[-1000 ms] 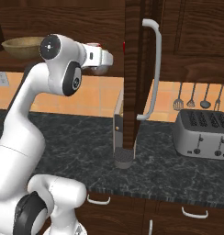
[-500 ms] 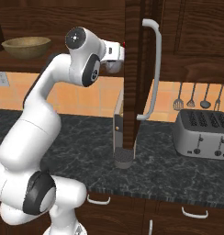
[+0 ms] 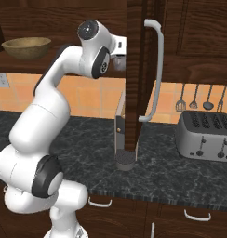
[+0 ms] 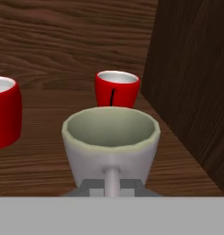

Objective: Gather all objects into one cabinet and sort the glasses and bowls to opposite sides.

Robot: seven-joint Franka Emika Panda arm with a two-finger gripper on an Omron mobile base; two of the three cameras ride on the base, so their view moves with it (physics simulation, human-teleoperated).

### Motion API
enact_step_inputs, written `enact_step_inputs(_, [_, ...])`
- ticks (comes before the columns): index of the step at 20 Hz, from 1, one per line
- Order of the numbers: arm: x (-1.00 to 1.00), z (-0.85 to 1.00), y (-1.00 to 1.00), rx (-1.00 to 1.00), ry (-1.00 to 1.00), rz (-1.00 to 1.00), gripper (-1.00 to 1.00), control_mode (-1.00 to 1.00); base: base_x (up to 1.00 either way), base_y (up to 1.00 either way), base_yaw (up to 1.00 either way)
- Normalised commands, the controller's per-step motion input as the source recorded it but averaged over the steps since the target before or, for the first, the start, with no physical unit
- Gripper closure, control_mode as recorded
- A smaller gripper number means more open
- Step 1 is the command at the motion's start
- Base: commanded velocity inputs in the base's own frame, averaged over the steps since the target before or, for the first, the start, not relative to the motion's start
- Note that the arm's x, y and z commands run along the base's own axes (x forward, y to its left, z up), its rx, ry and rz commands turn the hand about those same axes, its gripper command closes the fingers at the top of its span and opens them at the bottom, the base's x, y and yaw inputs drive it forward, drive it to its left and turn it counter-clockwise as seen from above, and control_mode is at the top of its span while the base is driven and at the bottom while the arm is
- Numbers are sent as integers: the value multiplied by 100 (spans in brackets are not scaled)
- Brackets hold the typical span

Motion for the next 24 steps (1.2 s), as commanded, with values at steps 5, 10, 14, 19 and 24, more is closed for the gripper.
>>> enact_step_inputs(5, [47,0,0,7,1,0,100,-100,0,0,0])
enact_step_inputs(10, [32,0,-3,10,0,0,100,-100,0,0,0])
enact_step_inputs(14, [6,0,-9,2,0,0,100,-100,0,0,0])
enact_step_inputs(19, [6,-11,-1,0,0,0,100,-100,0,0,0])
enact_step_inputs(24, [0,-14,0,0,0,0,100,-100,0,0,0])
